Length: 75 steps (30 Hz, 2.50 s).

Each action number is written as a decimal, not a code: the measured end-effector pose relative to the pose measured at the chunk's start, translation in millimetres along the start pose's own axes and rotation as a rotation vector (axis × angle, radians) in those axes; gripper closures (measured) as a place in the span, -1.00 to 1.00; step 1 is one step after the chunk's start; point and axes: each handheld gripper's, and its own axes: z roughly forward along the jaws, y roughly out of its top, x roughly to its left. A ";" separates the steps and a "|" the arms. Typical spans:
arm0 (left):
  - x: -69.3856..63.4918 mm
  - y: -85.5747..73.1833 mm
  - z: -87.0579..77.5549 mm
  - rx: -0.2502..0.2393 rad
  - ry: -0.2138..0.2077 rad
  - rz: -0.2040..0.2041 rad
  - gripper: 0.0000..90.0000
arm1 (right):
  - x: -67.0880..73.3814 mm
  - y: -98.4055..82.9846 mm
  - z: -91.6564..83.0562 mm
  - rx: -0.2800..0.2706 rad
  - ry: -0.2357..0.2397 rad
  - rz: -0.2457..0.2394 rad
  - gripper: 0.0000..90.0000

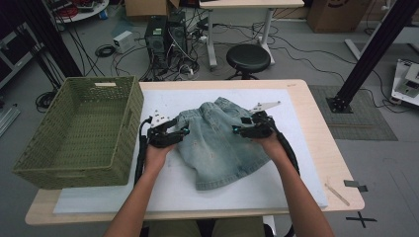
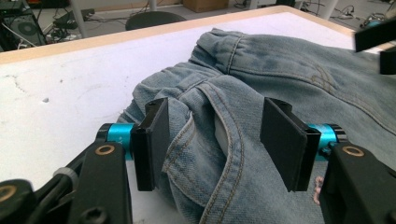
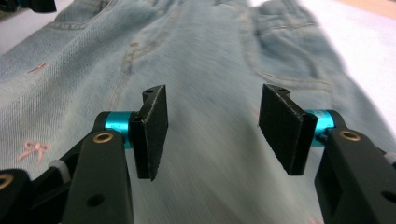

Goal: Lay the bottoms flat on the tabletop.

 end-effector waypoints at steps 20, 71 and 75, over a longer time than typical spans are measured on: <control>-8.3 -3.8 -3.2 0.018 -0.039 0.026 -0.05 | 1.2 11.8 36.0 0.063 -0.297 -0.072 0.93; 3.0 -5.1 5.7 0.113 0.139 0.036 0.91 | -22.0 -61.7 -47.2 -0.003 -0.281 0.049 0.14; 14.2 -5.3 3.6 0.110 0.173 0.021 0.91 | -24.5 -66.0 -50.8 0.008 -0.301 0.053 0.15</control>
